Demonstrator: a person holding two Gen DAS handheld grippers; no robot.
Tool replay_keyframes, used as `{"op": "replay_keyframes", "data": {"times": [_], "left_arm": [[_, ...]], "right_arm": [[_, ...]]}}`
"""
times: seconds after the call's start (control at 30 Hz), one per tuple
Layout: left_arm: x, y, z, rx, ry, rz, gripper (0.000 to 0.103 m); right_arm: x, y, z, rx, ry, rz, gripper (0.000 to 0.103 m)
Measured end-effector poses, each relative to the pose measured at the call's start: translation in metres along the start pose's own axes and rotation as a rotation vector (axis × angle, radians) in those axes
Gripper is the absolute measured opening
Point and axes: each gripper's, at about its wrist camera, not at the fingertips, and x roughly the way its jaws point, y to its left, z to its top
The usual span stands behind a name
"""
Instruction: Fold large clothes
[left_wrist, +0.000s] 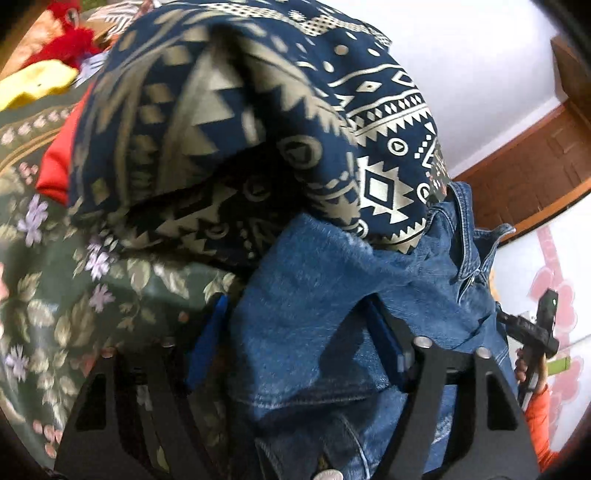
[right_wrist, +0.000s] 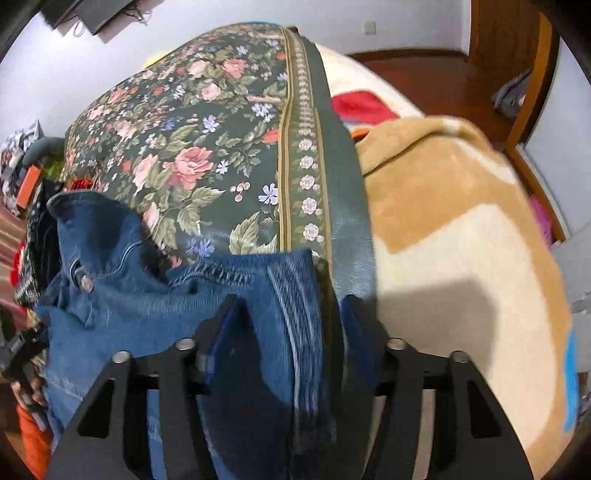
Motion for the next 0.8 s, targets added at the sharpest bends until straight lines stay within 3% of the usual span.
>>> {"op": "replay_keyframes", "data": {"times": [0.03, 0.17, 0.23, 0.33, 0.6, 0.8], "left_arm": [[0.002, -0.003, 0.000, 0.012, 0.003, 0.002, 0.053], [0.002, -0.014, -0.003, 0.022, -0.005, 0.070, 0.016], [-0.005, -0.025, -0.007, 0.045, -0.019, 0.120, 0.007], [-0.025, -0.042, -0.013, 0.075, -0.055, 0.142, 0.005], [-0.104, -0.128, -0.033, 0.308, -0.232, 0.237, 0.005], [-0.137, -0.170, -0.014, 0.396, -0.324, 0.268, 0.003]], "right_arm": [[0.003, 0.002, 0.000, 0.001, 0.010, 0.000, 0.028], [-0.005, 0.018, -0.007, -0.055, -0.030, -0.069, 0.019], [-0.016, 0.025, -0.010, -0.083, -0.072, -0.089, 0.018], [-0.041, 0.032, -0.012, -0.095, -0.139, -0.086, 0.017], [-0.111, 0.061, -0.013, -0.155, -0.303, -0.035, 0.017], [-0.130, 0.087, 0.018, -0.179, -0.364, -0.005, 0.016]]}}
